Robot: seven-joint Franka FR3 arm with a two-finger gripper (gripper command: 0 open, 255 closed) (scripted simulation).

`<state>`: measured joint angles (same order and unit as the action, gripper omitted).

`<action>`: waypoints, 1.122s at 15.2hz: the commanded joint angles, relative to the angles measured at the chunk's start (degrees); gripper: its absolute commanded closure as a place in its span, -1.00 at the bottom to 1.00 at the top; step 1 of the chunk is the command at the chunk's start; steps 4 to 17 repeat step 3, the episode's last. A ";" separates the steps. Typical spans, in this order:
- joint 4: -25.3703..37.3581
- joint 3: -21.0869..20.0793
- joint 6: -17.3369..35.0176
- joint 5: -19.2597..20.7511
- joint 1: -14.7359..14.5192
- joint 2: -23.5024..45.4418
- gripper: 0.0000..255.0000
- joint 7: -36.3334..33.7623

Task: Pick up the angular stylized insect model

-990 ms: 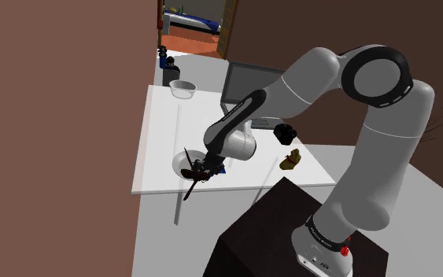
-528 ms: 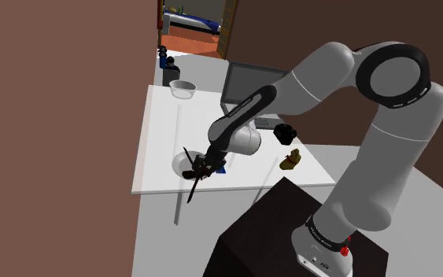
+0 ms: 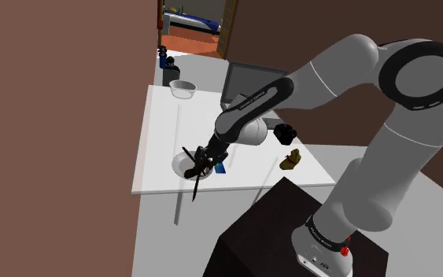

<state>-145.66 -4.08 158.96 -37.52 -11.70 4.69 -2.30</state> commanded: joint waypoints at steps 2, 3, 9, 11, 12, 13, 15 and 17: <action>-0.19 0.41 -1.39 1.89 -0.01 -1.67 1.00 -1.74; -0.20 0.40 -1.39 1.89 0.00 -1.67 1.00 -1.75; -0.20 0.40 -1.39 1.89 0.00 -1.67 1.00 -1.75; -0.20 0.40 -1.39 1.89 0.00 -1.67 1.00 -1.75; -0.20 0.40 -1.39 1.89 0.00 -1.67 1.00 -1.75; -0.20 0.40 -1.39 1.89 0.00 -1.67 1.00 -1.75; -0.20 0.40 -1.39 1.89 0.00 -1.67 1.00 -1.75; -0.20 0.40 -1.39 1.89 0.00 -1.67 1.00 -1.75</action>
